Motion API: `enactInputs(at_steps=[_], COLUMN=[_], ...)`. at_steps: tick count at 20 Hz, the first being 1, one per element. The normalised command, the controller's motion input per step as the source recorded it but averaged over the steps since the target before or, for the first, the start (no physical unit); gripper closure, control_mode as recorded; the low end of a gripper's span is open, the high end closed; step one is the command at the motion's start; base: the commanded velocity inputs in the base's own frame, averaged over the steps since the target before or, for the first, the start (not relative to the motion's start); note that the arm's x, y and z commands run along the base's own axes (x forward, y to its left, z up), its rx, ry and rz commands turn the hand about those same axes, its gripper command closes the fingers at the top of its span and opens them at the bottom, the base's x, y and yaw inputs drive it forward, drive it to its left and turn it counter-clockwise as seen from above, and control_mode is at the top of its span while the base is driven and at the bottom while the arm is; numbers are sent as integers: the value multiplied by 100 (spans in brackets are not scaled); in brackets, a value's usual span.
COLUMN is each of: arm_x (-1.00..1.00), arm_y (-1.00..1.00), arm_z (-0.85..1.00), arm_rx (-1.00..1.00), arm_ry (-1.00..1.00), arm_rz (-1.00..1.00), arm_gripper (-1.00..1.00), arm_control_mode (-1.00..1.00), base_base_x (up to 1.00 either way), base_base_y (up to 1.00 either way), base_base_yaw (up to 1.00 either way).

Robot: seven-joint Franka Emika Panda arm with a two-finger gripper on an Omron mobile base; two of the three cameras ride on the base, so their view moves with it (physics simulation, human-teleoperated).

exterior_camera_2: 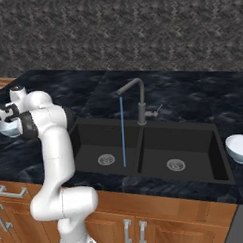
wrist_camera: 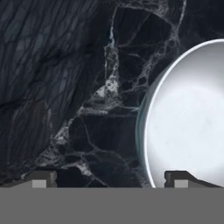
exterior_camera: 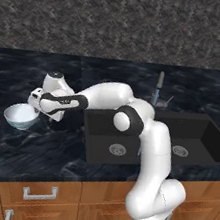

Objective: Rinse each bowl for a few seconds and place them down in the sink or on the counter.

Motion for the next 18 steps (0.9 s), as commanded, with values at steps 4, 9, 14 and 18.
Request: enactInputs(at_steps=[4, 9, 14, 18], arm_x=[0, 2, 0, 7], arm_y=[8, 17, 12, 10], arm_z=[29, -7, -33, -25], arm_rx=[3, 1, -2, -1], arm_ry=[0, 0, 0, -1], arm_rz=[6, 5, 3, 3], arm_gripper=[-100, -100, -100, -100], arm_control_mode=[-100, -100, -100, -100], base_base_x=[0, 0, 0, 0], base_base_y=[0, 0, 0, 0], base_base_yaw=[0, 0, 0, 0])
